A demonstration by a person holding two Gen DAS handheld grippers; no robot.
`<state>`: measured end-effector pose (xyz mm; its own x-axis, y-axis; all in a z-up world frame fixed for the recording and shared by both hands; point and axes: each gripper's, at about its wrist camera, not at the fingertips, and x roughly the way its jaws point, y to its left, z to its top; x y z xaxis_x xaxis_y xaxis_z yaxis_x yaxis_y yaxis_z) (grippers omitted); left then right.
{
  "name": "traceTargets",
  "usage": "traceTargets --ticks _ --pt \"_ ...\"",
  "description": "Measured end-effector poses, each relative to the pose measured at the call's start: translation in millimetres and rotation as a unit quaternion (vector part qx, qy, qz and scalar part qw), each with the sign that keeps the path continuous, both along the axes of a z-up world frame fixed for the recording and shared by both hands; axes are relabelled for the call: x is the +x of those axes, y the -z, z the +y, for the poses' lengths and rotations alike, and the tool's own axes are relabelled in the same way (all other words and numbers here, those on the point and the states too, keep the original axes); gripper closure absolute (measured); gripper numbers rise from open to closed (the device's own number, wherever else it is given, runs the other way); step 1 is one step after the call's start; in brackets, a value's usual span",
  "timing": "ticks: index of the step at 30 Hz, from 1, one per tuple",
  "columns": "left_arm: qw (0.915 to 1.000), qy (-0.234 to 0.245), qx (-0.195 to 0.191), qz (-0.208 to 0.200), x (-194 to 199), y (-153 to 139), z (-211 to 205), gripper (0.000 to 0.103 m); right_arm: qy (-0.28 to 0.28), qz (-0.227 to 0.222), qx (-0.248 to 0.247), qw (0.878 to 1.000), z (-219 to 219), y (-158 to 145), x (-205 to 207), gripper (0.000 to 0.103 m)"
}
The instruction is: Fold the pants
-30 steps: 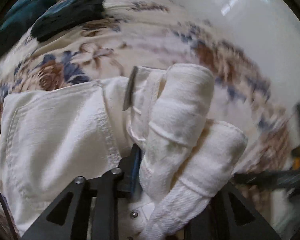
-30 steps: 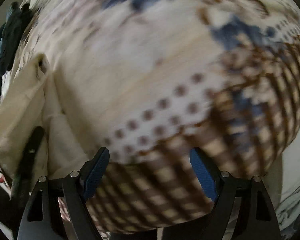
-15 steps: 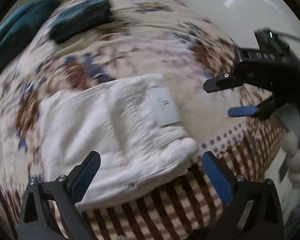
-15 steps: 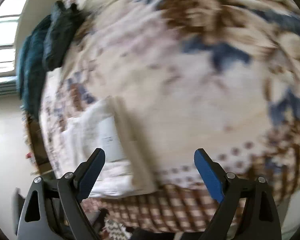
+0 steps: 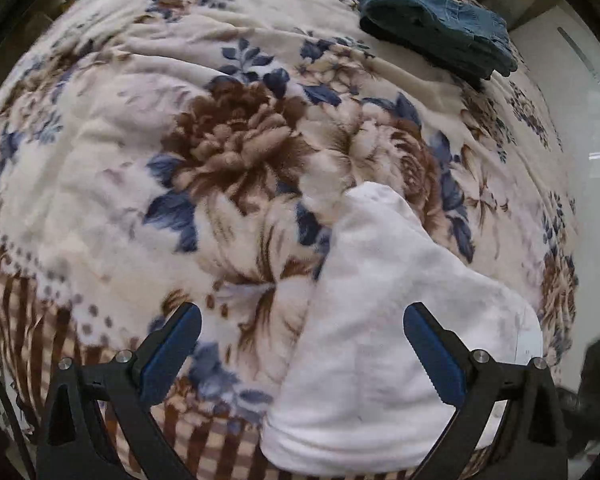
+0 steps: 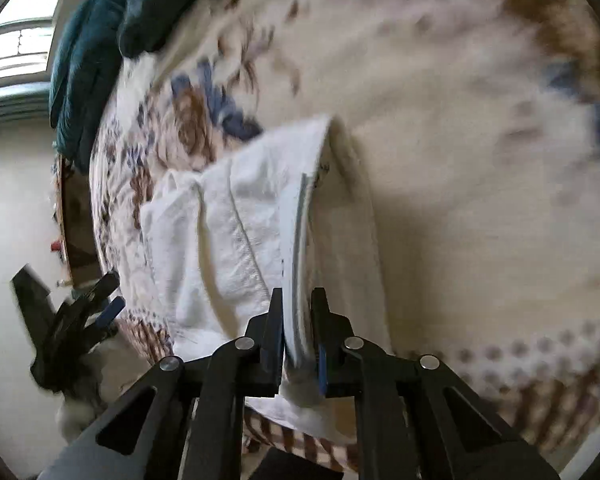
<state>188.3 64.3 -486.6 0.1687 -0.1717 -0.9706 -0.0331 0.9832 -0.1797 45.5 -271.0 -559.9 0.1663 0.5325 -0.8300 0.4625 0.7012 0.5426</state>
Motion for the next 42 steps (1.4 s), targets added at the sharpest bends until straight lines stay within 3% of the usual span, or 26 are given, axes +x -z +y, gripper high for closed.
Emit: traceTargets --ticks 1,3,5,7,10,12,13,14,15,17,18,20,21,22,23,24,25,27,28,29,30,32,35,38,42 --pt "0.9999 0.008 -0.005 0.007 6 3 -3 0.000 0.000 -0.001 -0.022 1.000 -5 -3 -10 0.089" --pt "0.9996 0.008 -0.021 0.017 15 4 -5 0.000 0.019 0.041 -0.023 0.999 -12 20 -23 0.088" --pt "0.9969 -0.008 -0.061 0.048 33 10 -8 0.001 0.026 0.065 0.004 0.998 -11 38 -28 0.087" --pt "0.9900 -0.010 -0.108 0.091 57 20 -18 0.001 0.017 0.061 -0.002 0.998 -7 32 -20 0.086" --pt "0.9820 0.008 -0.123 0.143 94 42 -42 0.001 -0.004 0.057 -0.025 0.998 3 23 -8 0.086" --pt "0.9767 0.048 -0.114 0.175 122 65 -68 0.003 -0.006 0.063 -0.032 0.997 7 23 -6 0.086" --pt "0.9722 0.072 -0.100 0.199 132 81 -82 0.017 -0.003 0.067 -0.036 0.997 8 24 -9 0.085" --pt "0.9686 0.096 -0.059 0.222 136 94 -92 0.057 0.000 0.071 -0.038 0.997 6 24 -9 0.081" --pt "0.9658 0.118 -0.024 0.229 137 101 -98 0.067 0.005 0.076 -0.041 0.996 5 23 -12 0.080" --pt "0.9535 0.215 0.051 0.205 132 101 -117 0.071 0.021 0.083 -0.040 0.996 -5 25 -13 0.078" --pt "0.9344 0.296 0.104 0.169 121 91 -134 0.071 0.030 0.087 -0.041 0.995 -5 27 -12 0.078" --pt "0.8943 0.396 0.174 0.114 102 77 -155 0.069 0.040 0.096 -0.052 0.993 -4 27 -13 0.078" --pt "0.8569 0.458 0.230 0.060 88 68 -168 0.069 0.042 0.100 -0.058 0.992 -3 27 -13 0.078" --pt "0.8068 0.508 0.302 -0.003 75 62 -176 0.069 0.042 0.102 -0.060 0.992 -1 27 -11 0.078" --pt "0.7712 0.528 0.352 -0.046 70 61 -178 0.071 0.043 0.111 -0.068 0.991 2 28 -9 0.078" --pt "0.7200 0.544 0.417 -0.108 68 62 -178 0.071 0.043 0.116 -0.076 0.989 3 28 -8 0.078" --pt "0.7262 0.537 0.415 -0.107 80 58 -171 0.072 0.041 0.121 -0.083 0.988 4 28 -6 0.078" --pt "0.8223 0.460 0.334 -0.031 117 46 -155 0.068 0.030 0.130 -0.084 0.987 6 28 -1 0.077" --pt "0.8547 0.411 0.317 -0.017 134 39 -143 0.068 0.020 0.132 -0.085 0.987 7 25 1 0.075" --pt "0.8747 0.379 0.301 -0.017 144 31 -132 0.065 0.007 0.133 -0.088 0.987 9 20 5 0.066" --pt "0.8842 0.360 0.297 -0.019 147 27 -125 0.062 -0.006 0.133 -0.097 0.986 10 13 10 0.060" --pt "0.9071 0.299 0.295 -0.031 146 15 -105 0.047 -0.028 0.110 -0.128 0.985 17 -15 26 0.036" --pt "0.9304 0.235 0.278 -0.045 128 5 -76 0.032 -0.096 0.020 -0.155 0.983 52 -68 76 0.016" --pt "0.9499 0.163 0.265 -0.036 105 11 -41 0.031 -0.174 -0.007 -0.117 0.978 106 -78 143 0.015" --pt "0.9644 0.091 0.248 0.010 77 37 9 0.031 -0.286 0.044 -0.098 0.952 200 -27 234 0.015"
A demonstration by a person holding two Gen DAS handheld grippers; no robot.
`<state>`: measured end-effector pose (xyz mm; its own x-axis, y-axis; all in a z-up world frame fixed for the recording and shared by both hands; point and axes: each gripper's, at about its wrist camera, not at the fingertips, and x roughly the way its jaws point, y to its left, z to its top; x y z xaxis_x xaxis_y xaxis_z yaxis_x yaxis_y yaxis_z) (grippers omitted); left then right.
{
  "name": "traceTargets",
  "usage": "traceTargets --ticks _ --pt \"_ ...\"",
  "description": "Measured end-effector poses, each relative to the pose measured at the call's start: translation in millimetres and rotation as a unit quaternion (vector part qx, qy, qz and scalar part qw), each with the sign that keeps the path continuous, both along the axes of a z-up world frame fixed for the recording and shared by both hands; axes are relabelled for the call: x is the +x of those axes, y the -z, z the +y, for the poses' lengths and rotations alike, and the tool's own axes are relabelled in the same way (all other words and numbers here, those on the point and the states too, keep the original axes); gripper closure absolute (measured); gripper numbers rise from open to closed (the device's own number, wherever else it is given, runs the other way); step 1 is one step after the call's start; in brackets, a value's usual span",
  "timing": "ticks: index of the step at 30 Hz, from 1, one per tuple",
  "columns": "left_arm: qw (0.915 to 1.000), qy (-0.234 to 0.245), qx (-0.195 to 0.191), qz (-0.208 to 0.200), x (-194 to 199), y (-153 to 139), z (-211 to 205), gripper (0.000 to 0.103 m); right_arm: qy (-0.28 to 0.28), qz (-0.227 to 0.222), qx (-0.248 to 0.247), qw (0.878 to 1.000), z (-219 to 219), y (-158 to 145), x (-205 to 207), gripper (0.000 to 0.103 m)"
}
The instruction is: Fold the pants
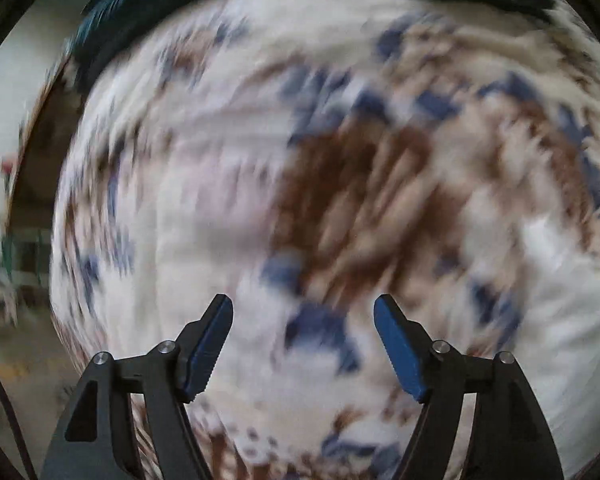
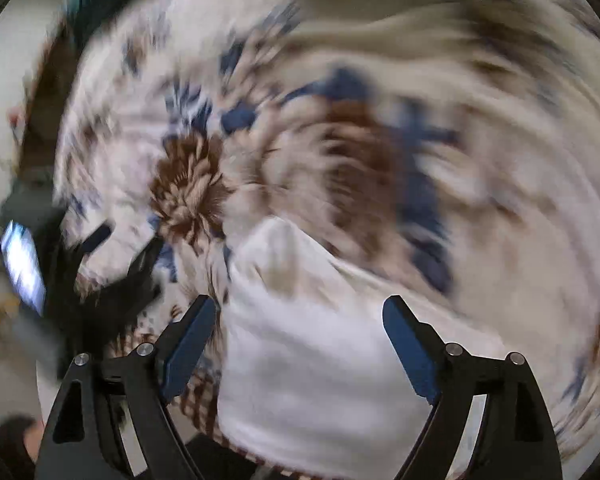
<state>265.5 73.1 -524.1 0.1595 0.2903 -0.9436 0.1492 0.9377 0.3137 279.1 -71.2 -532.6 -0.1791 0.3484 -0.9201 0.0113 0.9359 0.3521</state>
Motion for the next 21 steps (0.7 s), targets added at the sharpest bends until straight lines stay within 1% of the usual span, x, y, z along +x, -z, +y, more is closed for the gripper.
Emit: traceTargets --ticks 1,2,3,4,5,6,7,8,9,10,11,12,13,14,15,16,17,18,19,21 --pt "0.9997 -0.020 -0.005 0.013 -9 9 13 0.031 -0.031 0.030 0.000 0.999 25 19 15 0.016" --pt "0.9991 -0.035 -0.008 0.023 -15 16 21 0.031 -0.060 0.062 0.003 0.996 48 39 25 0.019" --pt "0.9981 -0.049 -0.015 0.034 -23 24 31 0.031 -0.096 0.086 -0.018 0.992 72 60 32 0.023" --pt "0.9969 -0.061 -0.022 0.045 -28 31 39 0.031 -0.138 0.094 -0.047 0.985 89 74 35 0.036" --pt "0.9952 -0.074 -0.030 0.056 -35 39 48 0.031 -0.201 0.098 -0.099 0.970 107 90 33 0.064" --pt "0.9943 -0.081 -0.036 0.060 -38 41 53 0.031 -0.261 0.092 -0.158 0.948 121 103 27 0.070" --pt "0.9928 -0.091 -0.049 0.061 -42 43 59 0.031 -0.280 0.088 -0.168 0.941 128 106 23 0.073" --pt "0.9911 -0.100 -0.063 0.061 -46 44 65 0.031 -0.273 0.096 -0.165 0.943 131 105 22 0.074" --pt "0.9900 -0.106 -0.070 0.061 -47 45 68 0.031 -0.239 0.116 -0.131 0.955 127 101 25 0.074" --pt "0.9885 -0.114 -0.080 0.060 -50 45 71 0.031 -0.168 0.161 -0.062 0.971 114 97 30 0.074" --pt "0.9867 -0.120 -0.091 0.060 -52 46 72 0.031 -0.097 0.190 -0.015 0.977 98 96 35 0.074" --pt "0.9857 -0.124 -0.097 0.061 -54 46 73 0.031 -0.031 0.213 0.026 0.976 80 99 37 0.074" --pt "0.9845 -0.128 -0.103 0.062 -55 46 72 0.031 0.059 0.239 0.070 0.967 54 106 36 0.074" --pt "0.9829 -0.131 -0.112 0.064 -56 47 72 0.031 0.158 0.262 0.111 0.946 26 115 29 0.074" --pt "0.9820 -0.133 -0.118 0.065 -58 48 71 0.031 0.238 0.278 0.147 0.919 4 125 18 0.074" --pt "0.9811 -0.133 -0.123 0.068 -58 49 69 0.031 0.303 0.287 0.178 0.891 -14 136 6 0.074" --pt "0.9811 -0.132 -0.124 0.069 -60 49 66 0.031 0.345 0.293 0.204 0.868 -23 143 -7 0.074" --pt "0.9810 -0.130 -0.126 0.069 -61 49 64 0.031 0.352 0.294 0.214 0.862 -24 146 -11 0.074" --pt "0.9810 -0.128 -0.128 0.069 -62 48 64 0.031 0.336 0.286 0.207 0.874 -23 143 -8 0.074" --pt "0.9814 -0.125 -0.128 0.069 -61 46 63 0.031 0.265 0.240 0.152 0.922 -16 119 15 0.064"
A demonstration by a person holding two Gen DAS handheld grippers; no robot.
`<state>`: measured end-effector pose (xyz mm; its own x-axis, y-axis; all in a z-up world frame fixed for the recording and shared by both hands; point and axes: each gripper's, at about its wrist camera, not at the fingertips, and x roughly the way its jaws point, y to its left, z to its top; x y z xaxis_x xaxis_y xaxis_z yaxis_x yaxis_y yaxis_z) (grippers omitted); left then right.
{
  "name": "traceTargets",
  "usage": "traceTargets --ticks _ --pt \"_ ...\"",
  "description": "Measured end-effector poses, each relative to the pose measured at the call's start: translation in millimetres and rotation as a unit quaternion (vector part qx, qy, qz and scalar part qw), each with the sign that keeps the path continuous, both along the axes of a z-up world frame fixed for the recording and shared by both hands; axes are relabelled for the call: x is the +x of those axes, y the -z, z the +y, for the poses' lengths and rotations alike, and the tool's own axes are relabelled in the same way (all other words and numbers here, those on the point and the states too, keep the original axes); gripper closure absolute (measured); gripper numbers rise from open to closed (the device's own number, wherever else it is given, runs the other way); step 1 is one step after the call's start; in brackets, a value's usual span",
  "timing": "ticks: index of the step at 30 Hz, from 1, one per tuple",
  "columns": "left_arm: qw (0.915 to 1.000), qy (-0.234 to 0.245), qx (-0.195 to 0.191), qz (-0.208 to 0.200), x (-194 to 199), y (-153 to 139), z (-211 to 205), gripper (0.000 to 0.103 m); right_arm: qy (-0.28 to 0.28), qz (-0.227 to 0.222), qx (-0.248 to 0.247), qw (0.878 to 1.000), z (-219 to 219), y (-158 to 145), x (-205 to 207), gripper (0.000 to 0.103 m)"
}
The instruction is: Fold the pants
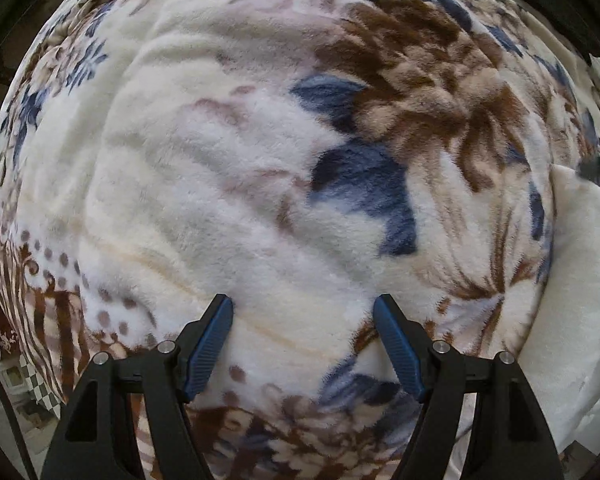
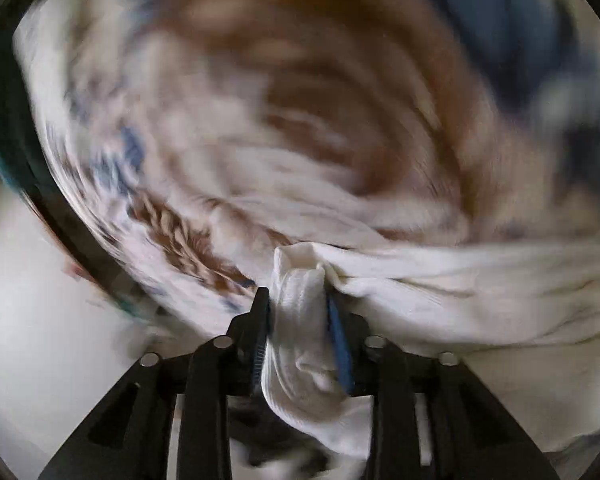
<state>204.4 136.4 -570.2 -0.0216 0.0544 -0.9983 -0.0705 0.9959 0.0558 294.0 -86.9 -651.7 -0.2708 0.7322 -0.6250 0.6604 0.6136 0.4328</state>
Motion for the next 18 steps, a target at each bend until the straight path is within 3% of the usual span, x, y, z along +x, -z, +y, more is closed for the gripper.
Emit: traceTargets --ticks 2,4,6,7,8,9,10,11,12,13,14,16,18 --pt "1.0000 0.000 -0.004 0.000 3 -3 -2 0.031 -0.095 -0.068 -0.075 0.990 12 -33 29 0.031" --pt "1.0000 0.001 -0.007 0.003 1 -4 -5 0.031 -0.155 -0.113 -0.105 0.976 29 -57 52 0.025" --pt "1.0000 0.007 -0.006 0.003 -4 -4 -15 0.031 -0.221 -0.098 -0.105 0.965 57 -60 65 0.025" --pt "0.9999 0.009 -0.006 0.004 -7 -3 -17 0.031 -0.272 -0.083 -0.101 0.953 77 -55 63 0.025" --pt "0.9999 0.010 -0.005 0.004 -11 -3 -26 0.031 -0.335 -0.073 -0.101 0.934 98 -49 58 0.025" --pt "0.9999 0.012 -0.005 0.005 -13 -2 -29 0.031 -0.403 -0.070 -0.109 0.906 114 -40 46 0.025" --pt "0.9999 0.013 -0.004 0.005 -15 -2 -32 0.031 -0.480 -0.072 -0.133 0.864 136 -29 34 0.031" --pt "0.9999 0.014 -0.006 0.007 -19 -1 -34 0.031 -0.547 -0.076 -0.161 0.818 150 -16 20 0.055" --pt "0.9998 0.014 -0.007 0.008 -22 0 -34 0.031 -0.585 -0.077 -0.177 0.788 158 -6 8 0.057" --pt "0.9998 0.016 -0.007 0.007 -23 0 -34 0.031 -0.583 -0.084 -0.190 0.785 158 -2 4 0.059" --pt "0.9998 0.017 -0.007 0.006 -25 0 -34 0.031 -0.554 -0.080 -0.192 0.806 153 -2 9 0.063" --pt "0.9999 0.013 -0.009 0.005 -29 0 -27 0.031 -0.428 -0.063 -0.164 0.886 126 -9 30 0.072" --pt "0.9999 0.007 -0.012 0.006 -37 -2 -25 0.031 -0.228 -0.020 -0.105 0.968 69 -10 42 0.073"
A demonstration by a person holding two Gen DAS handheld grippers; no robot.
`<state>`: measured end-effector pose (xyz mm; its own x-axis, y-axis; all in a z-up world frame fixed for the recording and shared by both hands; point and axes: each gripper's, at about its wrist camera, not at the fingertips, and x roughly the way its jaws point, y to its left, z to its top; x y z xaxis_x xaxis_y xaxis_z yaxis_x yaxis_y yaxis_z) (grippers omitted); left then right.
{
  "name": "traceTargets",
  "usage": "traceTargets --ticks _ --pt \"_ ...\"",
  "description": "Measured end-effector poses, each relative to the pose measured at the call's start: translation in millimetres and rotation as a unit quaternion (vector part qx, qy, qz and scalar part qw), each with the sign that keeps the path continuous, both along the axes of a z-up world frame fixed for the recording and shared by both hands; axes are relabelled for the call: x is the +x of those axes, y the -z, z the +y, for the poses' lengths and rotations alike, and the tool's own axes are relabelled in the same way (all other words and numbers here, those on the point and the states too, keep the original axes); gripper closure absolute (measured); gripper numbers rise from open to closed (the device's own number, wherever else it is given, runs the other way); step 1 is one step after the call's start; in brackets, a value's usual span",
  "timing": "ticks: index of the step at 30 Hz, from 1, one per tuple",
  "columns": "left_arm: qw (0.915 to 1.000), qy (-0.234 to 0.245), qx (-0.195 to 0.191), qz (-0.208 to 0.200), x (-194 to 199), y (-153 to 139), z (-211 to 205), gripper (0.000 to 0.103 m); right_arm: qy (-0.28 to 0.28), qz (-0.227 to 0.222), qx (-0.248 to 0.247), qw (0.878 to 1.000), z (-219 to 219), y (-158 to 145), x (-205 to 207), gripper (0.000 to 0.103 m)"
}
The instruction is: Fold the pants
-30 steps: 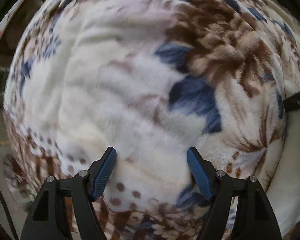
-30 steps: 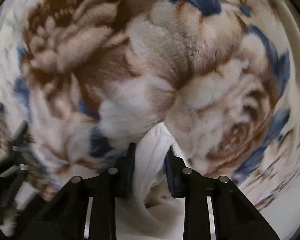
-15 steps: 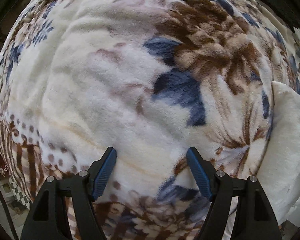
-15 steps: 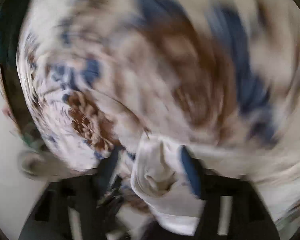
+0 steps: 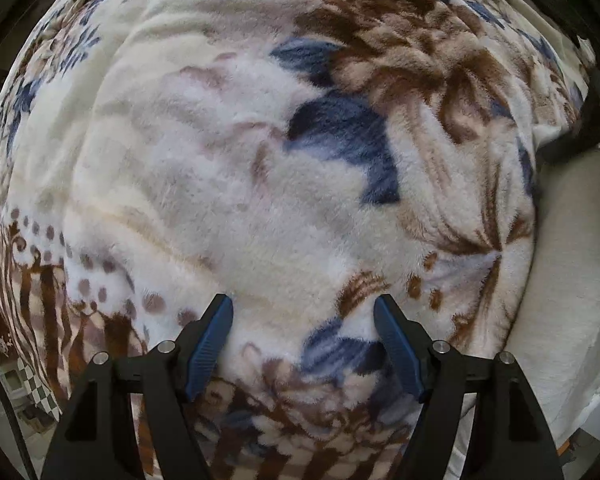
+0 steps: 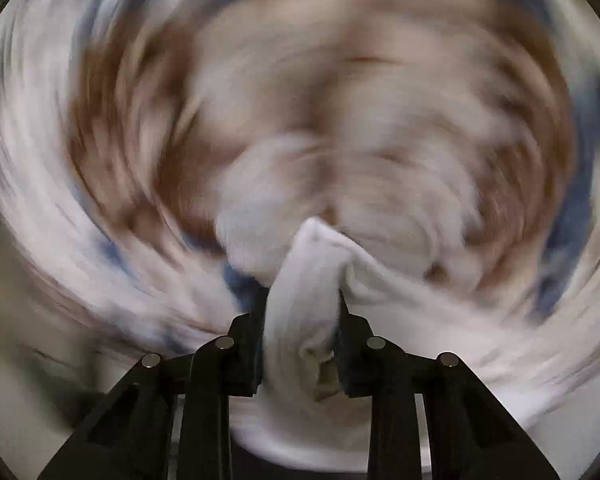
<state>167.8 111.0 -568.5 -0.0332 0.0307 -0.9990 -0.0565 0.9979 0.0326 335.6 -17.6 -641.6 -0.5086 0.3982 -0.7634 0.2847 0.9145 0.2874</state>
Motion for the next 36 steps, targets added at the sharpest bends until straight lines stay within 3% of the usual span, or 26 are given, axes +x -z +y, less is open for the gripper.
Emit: traceTargets --ticks 2,3,5,7,9,10,11,14,16,17,18,19,20,21,22,24,25,27,28,29,31,32,33,34,35,36 --pt "1.0000 -0.005 -0.002 0.001 1 1 0 0.031 0.198 0.039 0.045 0.978 -55 10 -12 0.073" --pt "1.0000 -0.007 -0.004 0.002 2 2 1 0.031 0.294 0.059 0.071 0.951 -80 19 -27 0.073" --pt "0.9999 -0.010 -0.009 0.004 11 4 7 0.031 0.353 0.077 0.101 0.927 -94 29 -44 0.073" --pt "0.9999 -0.011 -0.012 0.001 12 3 10 0.031 0.311 0.054 0.100 0.944 -89 20 -34 0.069" --pt "0.9999 -0.008 -0.011 0.000 20 3 14 0.031 0.221 -0.001 0.072 0.973 -73 0 -9 0.051" --pt "1.0000 -0.004 -0.008 -0.001 22 2 14 0.031 0.172 -0.035 0.052 0.983 -64 -13 6 0.029" --pt "1.0000 0.001 -0.003 -0.002 25 2 15 0.031 0.125 -0.062 0.033 0.990 -53 -23 19 0.019" --pt "1.0000 0.007 0.006 -0.002 33 2 14 0.031 -0.055 -0.076 -0.027 0.995 -3 -24 34 0.018" --pt "0.9999 0.013 0.011 -0.001 33 6 7 0.031 -0.182 -0.035 -0.052 0.981 26 -1 33 0.024" --pt "0.9998 0.016 0.013 -0.001 34 7 3 0.031 -0.221 -0.022 -0.059 0.973 37 8 26 0.052" --pt "0.9997 0.020 0.014 -0.001 34 9 1 0.031 -0.262 -0.010 -0.078 0.962 46 16 19 0.063" --pt "0.9996 0.023 0.014 -0.001 34 9 1 0.031 -0.261 -0.022 -0.093 0.961 45 17 22 0.067" --pt "0.9996 0.025 0.014 -0.001 34 8 -1 0.031 -0.211 -0.026 -0.092 0.973 34 15 31 0.076" --pt "0.9996 0.024 0.013 -0.002 33 8 0 0.031 -0.140 -0.022 -0.081 0.987 25 15 39 0.076" --pt "0.9997 0.020 0.012 -0.001 32 10 0 0.031 -0.019 0.002 -0.046 0.999 -6 16 48 0.076" --pt "0.9999 0.013 0.009 0.002 28 13 3 0.031 0.087 0.033 -0.004 0.996 -34 22 46 0.074" --pt "0.9999 0.012 0.010 0.001 27 13 3 0.030 0.080 0.024 0.004 0.997 -41 18 45 0.071" --pt "0.9999 0.010 0.011 0.000 26 12 5 0.030 0.003 -0.003 -0.001 1.000 -33 2 46 0.052" --pt "0.9999 0.009 0.012 -0.001 26 13 5 0.030 -0.047 -0.022 -0.011 0.999 -24 -9 45 0.032" --pt "0.9999 0.009 0.013 -0.001 25 14 5 0.030 -0.094 -0.045 -0.018 0.994 -11 -19 46 0.024" --pt "0.9998 0.011 0.018 0.000 24 12 3 0.030 -0.203 -0.084 -0.038 0.975 14 -35 37 0.024" --pt "0.9997 0.011 0.020 0.000 22 13 0 0.030 -0.271 -0.094 -0.058 0.956 29 -35 27 0.027" --pt "0.9997 0.012 0.021 -0.001 23 14 -1 0.030 -0.315 -0.096 -0.078 0.941 38 -31 20 0.036" --pt "0.9997 0.014 0.021 -0.001 23 13 -1 0.030 -0.339 -0.091 -0.089 0.932 45 -23 13 0.077" --pt "0.9996 0.017 0.022 -0.002 23 12 -2 0.030 -0.318 -0.083 -0.082 0.941 44 -17 11 0.080" --pt "0.9996 0.019 0.022 -0.002 22 10 -6 0.030 -0.264 -0.073 -0.072 0.959 37 -13 14 0.081"
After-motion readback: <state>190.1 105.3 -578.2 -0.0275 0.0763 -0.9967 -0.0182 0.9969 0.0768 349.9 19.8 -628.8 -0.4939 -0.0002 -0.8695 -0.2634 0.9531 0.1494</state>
